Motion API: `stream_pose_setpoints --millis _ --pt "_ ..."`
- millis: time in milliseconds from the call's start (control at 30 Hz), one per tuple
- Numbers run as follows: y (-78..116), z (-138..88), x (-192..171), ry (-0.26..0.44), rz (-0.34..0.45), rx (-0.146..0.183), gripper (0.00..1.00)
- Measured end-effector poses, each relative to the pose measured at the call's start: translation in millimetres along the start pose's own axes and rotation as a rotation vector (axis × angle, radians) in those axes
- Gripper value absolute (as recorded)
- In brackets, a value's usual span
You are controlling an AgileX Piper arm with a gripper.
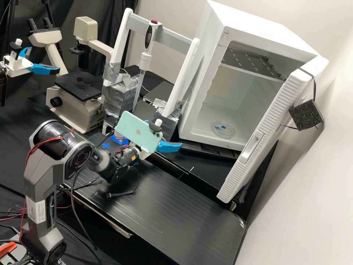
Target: Move the petri dish to the microscope
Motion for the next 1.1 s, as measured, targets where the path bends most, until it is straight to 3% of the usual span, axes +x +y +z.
stream_pose_setpoints --millis 300,433,733,867,1100 --pt "1.7 2 -1 0.004 0.007 -0.006 1.00" --pt "8.5 14 -9 0.024 0.018 -0.003 1.00" --pt "50.6 59 -37 0.026 0.146 0.072 1.00" --pt "73.4 70 -40 0.009 0.201 0.072 1.00" --pt "114.3 73 -17 0.056 0.304 0.059 1.00"
